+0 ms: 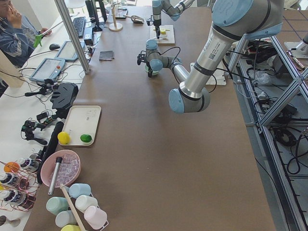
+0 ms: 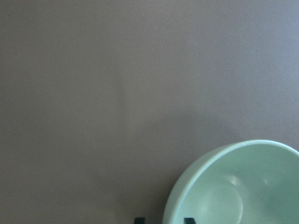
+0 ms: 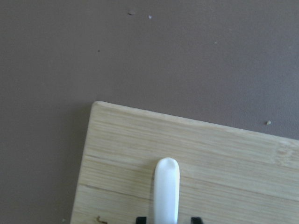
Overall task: Place spoon in bowl
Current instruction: 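Lower the right gripper and grasp the white spoon on the cutting board, then lift the white spoon with the right gripper while the left gripper withdraws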
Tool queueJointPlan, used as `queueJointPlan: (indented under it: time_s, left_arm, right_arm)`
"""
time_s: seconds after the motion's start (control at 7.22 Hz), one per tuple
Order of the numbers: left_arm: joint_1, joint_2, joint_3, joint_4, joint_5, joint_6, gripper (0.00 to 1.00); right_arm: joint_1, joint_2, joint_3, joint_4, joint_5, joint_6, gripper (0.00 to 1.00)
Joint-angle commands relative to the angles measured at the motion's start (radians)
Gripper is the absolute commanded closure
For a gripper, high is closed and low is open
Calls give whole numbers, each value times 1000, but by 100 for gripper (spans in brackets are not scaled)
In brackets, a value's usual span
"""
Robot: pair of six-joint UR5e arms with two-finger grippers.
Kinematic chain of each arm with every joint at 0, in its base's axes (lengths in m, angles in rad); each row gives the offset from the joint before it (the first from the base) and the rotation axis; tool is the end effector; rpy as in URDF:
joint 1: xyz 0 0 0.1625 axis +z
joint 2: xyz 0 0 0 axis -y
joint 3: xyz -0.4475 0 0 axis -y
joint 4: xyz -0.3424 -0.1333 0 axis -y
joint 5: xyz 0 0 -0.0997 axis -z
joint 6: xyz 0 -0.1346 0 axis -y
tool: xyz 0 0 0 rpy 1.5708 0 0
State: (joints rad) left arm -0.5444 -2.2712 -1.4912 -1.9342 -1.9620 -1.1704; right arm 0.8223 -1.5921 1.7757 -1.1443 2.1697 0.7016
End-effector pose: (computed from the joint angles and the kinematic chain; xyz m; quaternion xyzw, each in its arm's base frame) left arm 0.5784 -0.4460 0.2913 0.0584 0.4907 0.0294 0.8689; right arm -0.2795 -0.3853 0.5814 0.0282 -0.4009 -0.1099 0.9091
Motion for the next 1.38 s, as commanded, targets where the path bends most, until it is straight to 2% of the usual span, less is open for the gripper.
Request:
queueJointPlan:
  time_s: [0.0, 0.28, 0.55, 0.69, 0.97, 1.25]
  left_arm:
    - [-3, 2, -9, 0, 0, 2, 17]
    - [-15, 10, -64, 6, 0, 2, 17]
    - [-67, 198, -279, 7, -18, 33, 17]
    - [-104, 279, -341, 7, -75, 139, 17]
    - [-213, 401, -353, 6, -238, 272, 17]
    - [-277, 491, -353, -2, -250, 337, 16]
  right_arm:
    - [0, 0, 1, 0, 4, -2, 100]
    - [0, 4, 13, 0, 15, -2, 100]
    - [0, 82, 25, -18, 9, 4, 100]
    - [-3, 177, 28, -97, 1, 85, 100]
    - [-55, 347, 25, -146, -25, 355, 100]
    - [-139, 475, 4, -162, -118, 621, 100]
